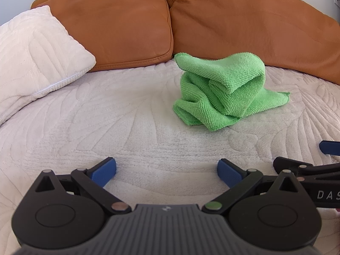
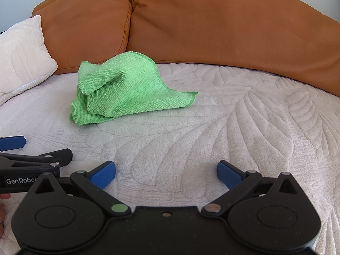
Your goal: Fold towel
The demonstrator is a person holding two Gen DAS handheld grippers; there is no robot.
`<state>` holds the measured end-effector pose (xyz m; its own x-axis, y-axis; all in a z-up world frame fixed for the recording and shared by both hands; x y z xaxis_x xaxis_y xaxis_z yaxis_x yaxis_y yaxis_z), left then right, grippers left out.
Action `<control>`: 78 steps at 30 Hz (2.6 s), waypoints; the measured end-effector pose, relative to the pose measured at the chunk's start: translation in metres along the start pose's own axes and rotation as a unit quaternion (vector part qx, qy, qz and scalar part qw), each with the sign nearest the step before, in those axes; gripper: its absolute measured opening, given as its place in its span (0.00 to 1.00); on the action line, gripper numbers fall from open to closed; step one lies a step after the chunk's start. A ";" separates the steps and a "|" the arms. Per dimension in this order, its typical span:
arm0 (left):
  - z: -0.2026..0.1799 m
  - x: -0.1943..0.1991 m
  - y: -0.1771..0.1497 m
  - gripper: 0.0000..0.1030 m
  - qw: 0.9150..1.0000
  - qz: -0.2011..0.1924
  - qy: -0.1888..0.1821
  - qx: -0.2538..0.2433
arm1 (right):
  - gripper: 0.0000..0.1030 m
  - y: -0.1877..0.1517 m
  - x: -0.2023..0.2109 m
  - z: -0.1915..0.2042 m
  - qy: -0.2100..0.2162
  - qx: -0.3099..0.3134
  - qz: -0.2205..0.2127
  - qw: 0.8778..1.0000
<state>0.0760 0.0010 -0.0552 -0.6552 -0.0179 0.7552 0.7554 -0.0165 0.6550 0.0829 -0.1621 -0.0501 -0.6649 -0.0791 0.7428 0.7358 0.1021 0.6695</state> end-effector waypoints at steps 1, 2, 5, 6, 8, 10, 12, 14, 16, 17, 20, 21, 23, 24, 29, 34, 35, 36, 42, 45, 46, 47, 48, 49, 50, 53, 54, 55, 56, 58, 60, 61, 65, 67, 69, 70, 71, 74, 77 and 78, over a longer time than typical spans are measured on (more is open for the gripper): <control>0.000 0.000 0.000 1.00 1.000 0.000 0.000 0.000 | 1.00 0.001 0.000 0.000 0.000 0.000 0.000 1.000; 0.000 0.000 0.000 1.00 1.000 0.000 0.001 0.000 | 1.00 0.001 0.000 0.000 0.000 0.000 0.001 1.000; 0.000 0.000 0.000 1.00 1.000 0.000 0.002 -0.001 | 1.00 0.002 0.000 0.000 0.000 0.000 0.001 1.000; 0.000 0.000 0.000 1.00 1.000 0.001 0.003 -0.001 | 1.00 0.002 0.000 0.000 0.000 0.000 0.001 1.000; 0.000 0.000 0.000 1.00 1.000 0.001 0.003 -0.001 | 1.00 0.002 0.000 0.000 0.000 0.000 0.001 1.000; 0.000 0.000 0.001 1.00 1.000 0.003 0.005 -0.002 | 1.00 0.002 0.000 0.000 0.000 0.000 0.001 1.000; -0.001 -0.001 0.001 1.00 1.000 0.005 0.009 -0.005 | 1.00 0.001 0.000 0.001 0.001 0.000 0.000 1.000; 0.000 -0.001 0.001 1.00 1.000 0.005 0.010 -0.006 | 1.00 0.001 0.000 0.000 0.001 -0.001 0.001 1.000; 0.000 -0.002 0.002 1.00 1.000 0.007 0.010 -0.006 | 1.00 0.001 0.000 0.001 0.001 0.000 0.002 1.000; 0.000 -0.002 0.003 1.00 1.000 0.007 0.010 -0.006 | 1.00 0.001 0.000 0.001 0.001 0.000 0.003 1.000; 0.001 -0.003 0.003 1.00 1.000 0.006 0.010 -0.005 | 1.00 0.001 0.000 0.001 0.001 0.000 0.003 1.000; 0.001 -0.003 0.003 1.00 1.000 0.006 0.011 -0.005 | 1.00 0.001 0.000 0.001 0.001 -0.001 0.003 1.000; -0.001 -0.003 0.002 1.00 1.000 0.006 0.013 -0.008 | 1.00 0.001 0.000 0.001 0.001 -0.001 0.002 1.000; -0.001 -0.003 0.002 1.00 1.000 0.005 0.013 -0.008 | 1.00 0.001 0.000 0.001 0.001 -0.001 0.001 1.000; 0.003 -0.004 0.003 1.00 1.000 0.004 0.011 -0.006 | 1.00 0.001 0.000 0.002 0.001 -0.001 0.000 1.000; 0.004 -0.005 0.004 1.00 1.000 0.004 0.010 -0.005 | 1.00 0.000 0.000 0.002 0.000 0.000 -0.002 1.000; 0.003 -0.004 0.003 1.00 1.000 0.003 0.011 -0.005 | 1.00 0.000 0.000 0.002 0.000 0.000 -0.002 1.000; 0.004 -0.004 0.003 1.00 1.000 0.003 0.012 -0.006 | 1.00 0.000 0.001 0.002 0.000 0.000 -0.003 1.000; 0.005 -0.006 0.005 1.00 1.000 0.003 0.014 -0.008 | 0.94 0.001 0.004 0.003 0.004 0.004 -0.013 1.000; 0.007 -0.007 0.006 1.00 1.000 0.004 0.013 -0.007 | 0.77 0.002 0.011 0.001 0.007 -0.001 -0.026 1.000; 0.006 -0.007 0.006 1.00 1.000 0.003 0.013 -0.007 | 0.74 0.003 0.013 0.001 0.012 0.001 -0.030 0.999; 0.006 -0.007 0.005 1.00 1.000 0.003 0.013 -0.007 | 0.73 0.004 0.015 0.002 0.017 0.002 -0.034 0.999; 0.006 -0.007 0.005 1.00 1.000 0.003 0.013 -0.007 | 0.68 0.005 0.017 0.002 0.021 0.004 -0.038 0.999; 0.005 -0.007 0.005 1.00 1.000 0.003 0.014 -0.008 | 0.62 0.007 0.019 0.002 0.025 0.007 -0.043 0.999; 0.005 -0.007 0.006 1.00 1.000 0.003 0.014 -0.008 | 0.61 0.010 0.021 0.002 0.027 0.010 -0.048 0.998; 0.003 -0.006 0.005 1.00 1.000 0.003 0.015 -0.008 | 0.60 0.025 0.029 -0.002 0.053 0.012 -0.065 0.996; 0.003 -0.006 0.005 1.00 1.000 0.003 0.015 -0.009 | 0.60 0.030 0.031 -0.006 0.060 0.002 -0.070 0.996; 0.003 -0.006 0.005 1.00 1.000 0.003 0.015 -0.009 | 0.60 0.037 0.032 -0.013 0.071 -0.018 -0.073 0.995; 0.004 -0.006 0.004 1.00 1.000 0.002 0.015 -0.008 | 0.59 0.042 0.033 -0.018 0.082 -0.036 -0.073 0.993; 0.003 -0.006 0.004 1.00 1.000 0.002 0.016 -0.009 | 0.53 0.056 0.028 -0.032 0.097 -0.073 -0.072 0.990; 0.003 -0.006 0.004 1.00 1.000 0.002 0.016 -0.009 | 0.43 0.067 0.018 -0.042 0.096 -0.084 -0.070 0.989; 0.003 -0.006 0.004 1.00 1.000 0.002 0.015 -0.008 | 0.39 0.072 0.011 -0.046 0.098 -0.090 -0.064 0.989; 0.002 -0.005 0.004 1.00 1.000 0.002 0.012 -0.006 | 0.37 0.085 -0.016 -0.061 0.112 -0.142 -0.040 0.983; 0.003 -0.005 0.005 1.00 1.000 0.002 0.010 -0.005 | 0.35 0.089 -0.028 -0.064 0.116 -0.158 -0.030 0.980; 0.003 -0.005 0.005 1.00 1.000 0.002 0.009 -0.004 | 0.31 0.091 -0.037 -0.062 0.116 -0.163 -0.021 0.980; 0.003 -0.005 0.005 1.00 1.000 0.002 0.008 -0.003 | 0.27 0.091 -0.042 -0.060 0.117 -0.163 -0.015 0.980; 0.003 -0.004 0.005 1.00 1.000 0.002 0.007 -0.003 | 0.25 0.090 -0.044 -0.059 0.115 -0.161 -0.013 0.980; 0.002 -0.003 0.004 1.00 1.000 0.001 0.004 -0.001 | 0.21 0.088 -0.044 -0.057 0.106 -0.152 -0.013 0.983; 0.001 -0.002 0.003 1.00 1.000 0.001 0.004 -0.001 | 0.12 0.088 -0.040 -0.057 0.108 -0.156 -0.013 0.982; 0.001 -0.002 0.003 1.00 1.000 0.002 0.005 -0.001 | 0.10 0.088 -0.040 -0.057 0.110 -0.156 -0.011 0.982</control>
<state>0.0797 0.0016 -0.0546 -0.6530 -0.0270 0.7569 0.7574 -0.0186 0.6527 0.1814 -0.2061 -0.0207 -0.6628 -0.2929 0.6891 0.7476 -0.2081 0.6307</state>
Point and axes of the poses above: each gripper's, at about its wrist camera, not at the fingertips, and x roughly against the way its jaws point, z to its left, y to its top, the point moved 9 cm from there along -x, roughly the way its jaws point, and after that the axes turned 13 degrees about z, right-handed, at the moved point
